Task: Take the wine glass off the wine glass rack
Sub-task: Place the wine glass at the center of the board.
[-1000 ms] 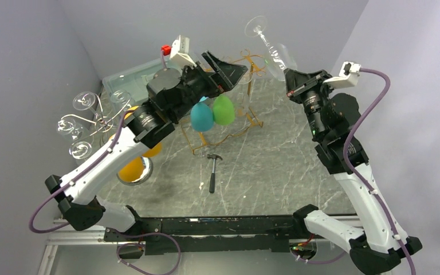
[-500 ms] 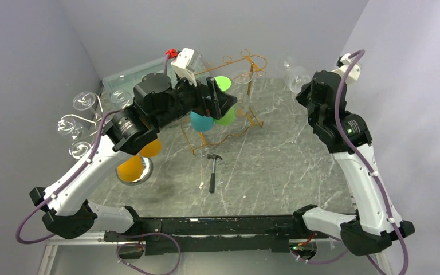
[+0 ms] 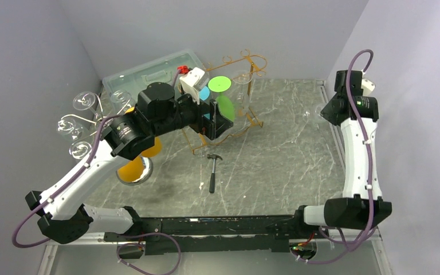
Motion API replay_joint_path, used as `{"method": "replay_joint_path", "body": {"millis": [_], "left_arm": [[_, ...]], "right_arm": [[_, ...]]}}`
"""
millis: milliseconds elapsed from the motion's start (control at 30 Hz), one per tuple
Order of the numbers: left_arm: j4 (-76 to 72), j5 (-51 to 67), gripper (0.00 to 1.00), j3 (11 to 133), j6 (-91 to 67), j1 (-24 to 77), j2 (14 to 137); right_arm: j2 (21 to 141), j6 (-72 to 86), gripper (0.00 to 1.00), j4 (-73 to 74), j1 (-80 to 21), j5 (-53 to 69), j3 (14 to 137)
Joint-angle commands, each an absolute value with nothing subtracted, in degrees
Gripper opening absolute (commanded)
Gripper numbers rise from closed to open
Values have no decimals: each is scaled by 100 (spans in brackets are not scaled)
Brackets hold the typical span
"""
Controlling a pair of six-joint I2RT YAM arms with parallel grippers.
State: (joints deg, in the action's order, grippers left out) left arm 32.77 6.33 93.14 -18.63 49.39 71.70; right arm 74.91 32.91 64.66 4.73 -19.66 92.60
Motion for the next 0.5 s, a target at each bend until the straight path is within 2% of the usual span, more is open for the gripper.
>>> {"method": "replay_joint_path", "body": {"millis": [0,467], "left_arm": [[3264,988,99,9140,-1751,4966,6965],[3331,1110,99,8818,-1804,4966,6770]], "right_arm": [[7743,2958,0,6759,860,-1501,9346],[9025,2365,0,7102,1402,-1252,9416]]}}
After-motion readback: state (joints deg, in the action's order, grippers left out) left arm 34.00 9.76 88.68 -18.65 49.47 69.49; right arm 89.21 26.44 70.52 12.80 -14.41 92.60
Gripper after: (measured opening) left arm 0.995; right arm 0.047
